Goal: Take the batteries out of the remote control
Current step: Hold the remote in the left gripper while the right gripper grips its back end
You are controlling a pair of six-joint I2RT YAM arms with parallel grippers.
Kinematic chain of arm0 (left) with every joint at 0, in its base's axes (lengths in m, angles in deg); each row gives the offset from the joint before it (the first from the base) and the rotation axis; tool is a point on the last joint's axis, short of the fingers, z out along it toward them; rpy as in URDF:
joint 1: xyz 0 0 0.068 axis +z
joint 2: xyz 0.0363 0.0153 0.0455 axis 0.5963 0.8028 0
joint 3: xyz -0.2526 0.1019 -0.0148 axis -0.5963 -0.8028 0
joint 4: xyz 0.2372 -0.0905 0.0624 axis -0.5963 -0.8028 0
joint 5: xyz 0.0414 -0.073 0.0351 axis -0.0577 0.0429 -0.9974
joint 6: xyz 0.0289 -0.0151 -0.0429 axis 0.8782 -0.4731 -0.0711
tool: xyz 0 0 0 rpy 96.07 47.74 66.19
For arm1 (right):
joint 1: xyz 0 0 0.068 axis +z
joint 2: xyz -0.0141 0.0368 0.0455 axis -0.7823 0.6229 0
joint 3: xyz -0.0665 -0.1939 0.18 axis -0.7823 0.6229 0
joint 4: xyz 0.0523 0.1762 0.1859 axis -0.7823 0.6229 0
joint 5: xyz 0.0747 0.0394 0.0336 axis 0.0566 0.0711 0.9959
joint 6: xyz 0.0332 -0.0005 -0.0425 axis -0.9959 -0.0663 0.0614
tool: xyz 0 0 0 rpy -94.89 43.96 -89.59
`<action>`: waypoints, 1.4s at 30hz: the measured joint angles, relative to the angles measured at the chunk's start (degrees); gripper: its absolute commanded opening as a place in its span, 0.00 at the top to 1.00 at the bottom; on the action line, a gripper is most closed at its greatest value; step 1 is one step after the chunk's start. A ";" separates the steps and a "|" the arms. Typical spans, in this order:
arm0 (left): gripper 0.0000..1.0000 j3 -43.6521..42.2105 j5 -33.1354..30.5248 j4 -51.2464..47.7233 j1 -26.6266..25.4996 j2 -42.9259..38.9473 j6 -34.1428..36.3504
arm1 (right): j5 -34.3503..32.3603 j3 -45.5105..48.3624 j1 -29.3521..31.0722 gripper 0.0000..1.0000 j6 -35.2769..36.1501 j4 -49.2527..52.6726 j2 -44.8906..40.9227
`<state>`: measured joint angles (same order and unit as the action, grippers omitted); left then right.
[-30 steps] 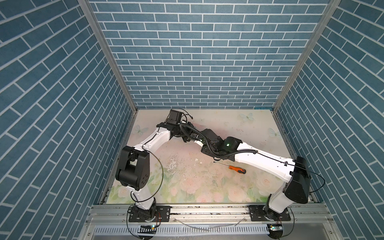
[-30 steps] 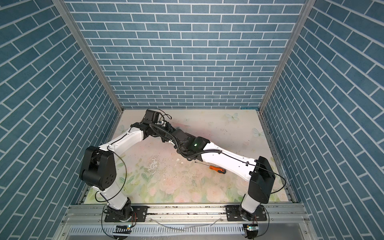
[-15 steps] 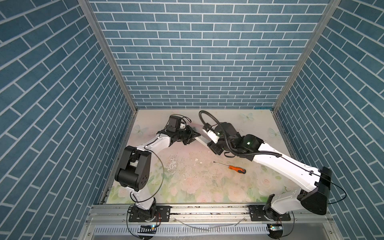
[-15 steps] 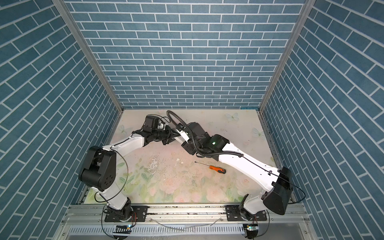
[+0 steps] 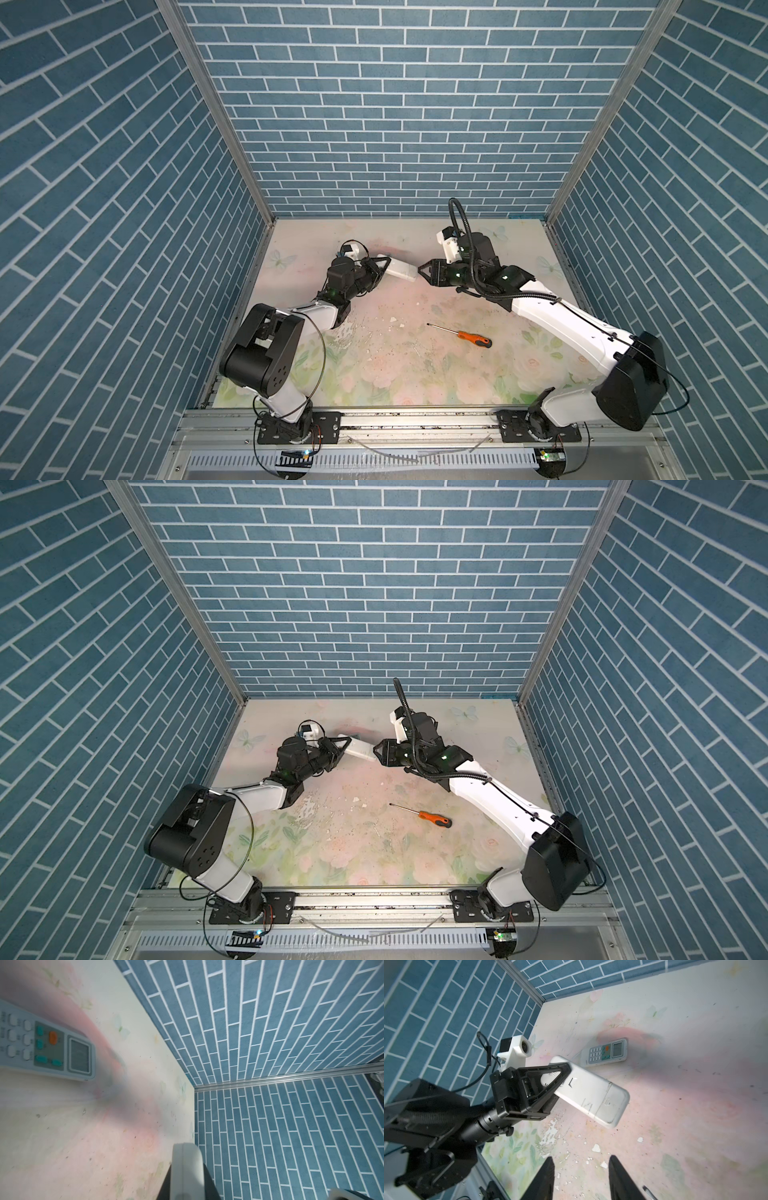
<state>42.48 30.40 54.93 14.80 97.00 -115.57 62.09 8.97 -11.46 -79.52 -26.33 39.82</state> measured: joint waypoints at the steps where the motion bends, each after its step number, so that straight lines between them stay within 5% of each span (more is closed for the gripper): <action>1: 1.00 -0.52 -0.59 2.16 -0.24 0.26 -0.22 | 0.98 0.61 -0.37 0.51 -1.90 -1.57 0.61; 12: 1.00 -2.95 -3.52 13.03 -1.03 0.39 -1.16 | 6.58 2.71 -5.97 0.52 -10.75 -9.57 3.96; 42: 1.00 -3.13 -4.31 16.52 -3.63 0.39 -1.62 | 12.50 -0.13 -6.38 0.62 -10.91 -10.75 10.10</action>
<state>39.36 26.09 71.46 11.17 97.39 -117.19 74.59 8.84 -17.85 -90.42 -37.08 49.92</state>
